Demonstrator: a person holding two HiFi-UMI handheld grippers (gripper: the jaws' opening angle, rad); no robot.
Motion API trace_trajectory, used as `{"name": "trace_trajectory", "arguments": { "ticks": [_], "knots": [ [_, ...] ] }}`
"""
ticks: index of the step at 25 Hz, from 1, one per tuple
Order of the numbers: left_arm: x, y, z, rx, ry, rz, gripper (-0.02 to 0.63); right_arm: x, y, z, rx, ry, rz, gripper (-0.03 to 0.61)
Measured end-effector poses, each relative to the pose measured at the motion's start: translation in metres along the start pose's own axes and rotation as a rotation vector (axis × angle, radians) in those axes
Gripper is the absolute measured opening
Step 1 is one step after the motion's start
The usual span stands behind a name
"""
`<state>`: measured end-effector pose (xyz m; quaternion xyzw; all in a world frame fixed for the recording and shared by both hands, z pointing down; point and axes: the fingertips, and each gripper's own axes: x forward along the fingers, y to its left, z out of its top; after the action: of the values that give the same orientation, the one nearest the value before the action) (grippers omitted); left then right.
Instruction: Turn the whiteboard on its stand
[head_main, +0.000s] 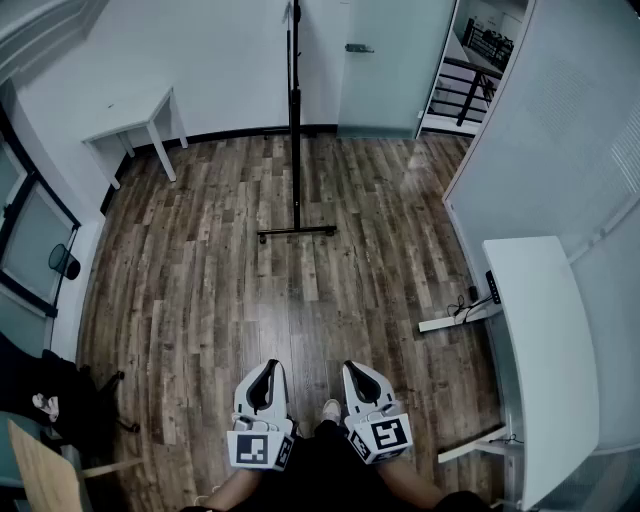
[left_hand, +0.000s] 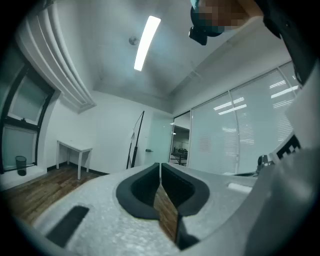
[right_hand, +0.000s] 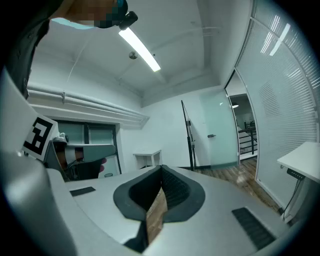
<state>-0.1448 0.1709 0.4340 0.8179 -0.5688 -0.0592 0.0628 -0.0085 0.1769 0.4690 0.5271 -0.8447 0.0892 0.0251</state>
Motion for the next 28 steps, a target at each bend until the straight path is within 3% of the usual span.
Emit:
{"name": "trace_trajectory", "arguments": {
  "ticks": [12,28],
  "knots": [
    [0.003,-0.020,-0.005,0.008,0.008,0.011,0.025,-0.011,-0.015,0.000,0.020,-0.007,0.013,0.011],
    [0.030,-0.058,-0.024,-0.004,0.012,0.063,0.025,-0.018,-0.069,-0.001,0.040,-0.029,0.057,0.012]
  ]
}}
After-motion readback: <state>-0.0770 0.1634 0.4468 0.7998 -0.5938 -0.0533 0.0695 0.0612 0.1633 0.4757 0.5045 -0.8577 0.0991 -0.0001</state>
